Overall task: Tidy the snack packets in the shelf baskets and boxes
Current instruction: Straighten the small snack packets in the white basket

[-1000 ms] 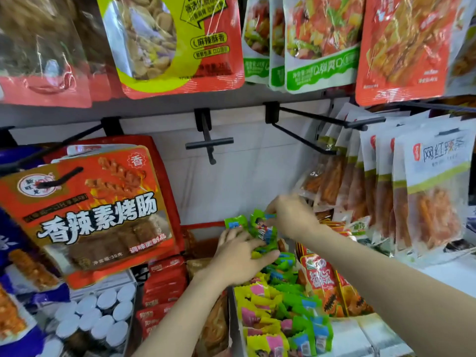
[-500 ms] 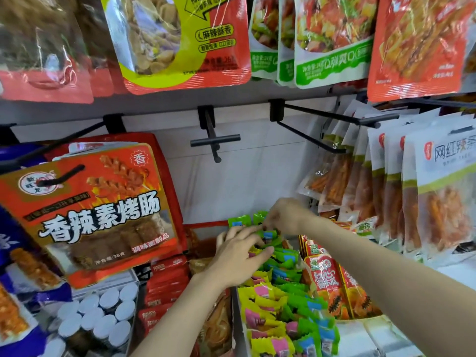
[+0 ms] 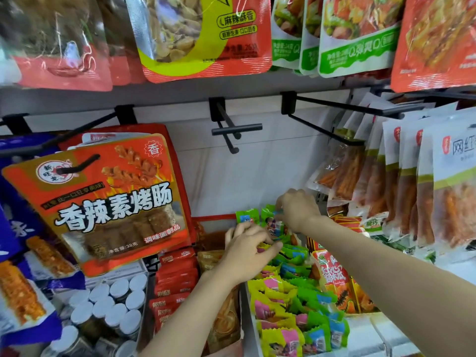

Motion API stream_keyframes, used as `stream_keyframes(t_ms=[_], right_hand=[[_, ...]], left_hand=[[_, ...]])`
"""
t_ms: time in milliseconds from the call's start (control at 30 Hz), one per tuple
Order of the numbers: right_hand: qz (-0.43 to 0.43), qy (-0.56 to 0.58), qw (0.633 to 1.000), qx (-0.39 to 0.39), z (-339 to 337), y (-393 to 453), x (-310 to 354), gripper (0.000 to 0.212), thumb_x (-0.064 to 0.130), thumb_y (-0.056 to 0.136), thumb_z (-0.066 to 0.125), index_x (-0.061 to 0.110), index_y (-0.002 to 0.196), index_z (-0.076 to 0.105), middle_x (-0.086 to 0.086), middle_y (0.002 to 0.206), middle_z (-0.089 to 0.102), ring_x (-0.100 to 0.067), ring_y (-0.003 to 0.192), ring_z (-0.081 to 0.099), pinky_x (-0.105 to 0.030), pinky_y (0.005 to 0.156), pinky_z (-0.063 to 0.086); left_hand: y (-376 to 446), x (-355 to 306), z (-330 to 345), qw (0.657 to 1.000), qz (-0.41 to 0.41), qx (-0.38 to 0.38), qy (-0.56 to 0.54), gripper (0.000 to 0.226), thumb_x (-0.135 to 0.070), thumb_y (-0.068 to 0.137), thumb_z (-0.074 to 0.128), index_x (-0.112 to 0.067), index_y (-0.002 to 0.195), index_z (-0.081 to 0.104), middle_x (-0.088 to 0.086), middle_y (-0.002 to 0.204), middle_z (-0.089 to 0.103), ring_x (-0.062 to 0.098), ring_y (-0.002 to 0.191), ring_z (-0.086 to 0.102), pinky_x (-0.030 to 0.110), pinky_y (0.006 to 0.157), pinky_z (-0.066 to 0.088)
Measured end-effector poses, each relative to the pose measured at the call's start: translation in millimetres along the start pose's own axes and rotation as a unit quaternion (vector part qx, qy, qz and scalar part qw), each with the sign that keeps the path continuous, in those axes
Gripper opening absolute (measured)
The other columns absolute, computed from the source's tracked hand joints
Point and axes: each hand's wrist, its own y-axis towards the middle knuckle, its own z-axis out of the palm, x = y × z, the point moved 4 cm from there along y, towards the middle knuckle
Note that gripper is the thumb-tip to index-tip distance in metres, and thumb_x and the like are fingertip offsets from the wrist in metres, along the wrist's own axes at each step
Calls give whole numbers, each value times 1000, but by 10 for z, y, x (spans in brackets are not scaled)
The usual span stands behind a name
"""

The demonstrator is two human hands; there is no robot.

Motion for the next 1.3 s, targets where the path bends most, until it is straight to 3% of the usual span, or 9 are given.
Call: stream_keyframes(t_ms=[333,433,533,667,733,867,1000,1133,1300], right_hand=[[-40,142,988,-36,-146,-126,-54,15,24,92,65,17,105,65,-5,112,67,-25,105,58,-33,83,42],[-45,266,951,-152,-573,-313,-238,13,13,92,65,7,102,60,-13,94,70,-24,75,60,-27,65,38],[-48,325,927,-181,-924,-559,-434,10,17,89,69,15,92,59,-9,94,72,-20,76,67,-27,67,50],[38,542,826,-151,-1151,-832,-640,18,13,92,66,7,108,59,-10,108,69,-32,83,70,-30,51,57],[51,584,800,-128,-1237,-953,-666,15,10,93,64,6,105,56,-11,104,66,-35,78,71,-42,58,61],[10,603,797,-49,-1250,-1102,-629,9,4,93,60,3,99,54,-12,80,67,-21,68,69,-39,67,61],[2,587,809,-20,-1225,-1159,-644,5,9,91,65,8,92,59,-5,74,70,-14,64,66,-38,69,62],[27,555,829,-56,-1209,-1149,-738,9,7,88,69,3,93,63,-4,68,72,-11,56,67,-23,51,56],[68,525,844,-88,-1118,-1034,-804,7,6,87,70,4,90,64,-1,67,74,-13,58,71,-21,50,55]], left_hand=[[2,-28,-15,999,-14,43,6,35,-60,94,46,-37,107,68,-27,133,53,9,138,22,29,103,3],[13,-75,-47,995,-27,92,33,38,-59,96,41,-37,118,64,-26,142,47,13,143,18,39,111,4],[15,-152,-126,989,-36,136,54,44,-56,97,43,-33,133,56,-16,150,42,16,147,16,42,117,7],[-109,-261,-301,993,-43,26,-109,47,-34,94,62,-21,138,50,0,140,55,15,131,47,29,109,35],[-279,-292,-333,975,-59,-37,-212,50,-25,92,66,-19,138,46,-1,136,56,11,127,50,21,103,37],[-551,-449,-306,895,-84,-69,-433,60,-15,87,70,-24,138,39,-4,137,52,5,125,50,16,102,39],[-731,-625,-249,825,-112,-9,-554,41,-45,72,72,-30,111,69,-13,113,72,-3,103,65,16,74,52],[-786,-662,-201,824,-111,5,-556,36,-35,77,68,-10,102,74,6,99,76,15,84,72,25,70,57],[-680,-508,-244,798,-163,-40,-579,21,-26,78,67,-7,84,72,-5,55,63,11,56,68,20,56,57]])
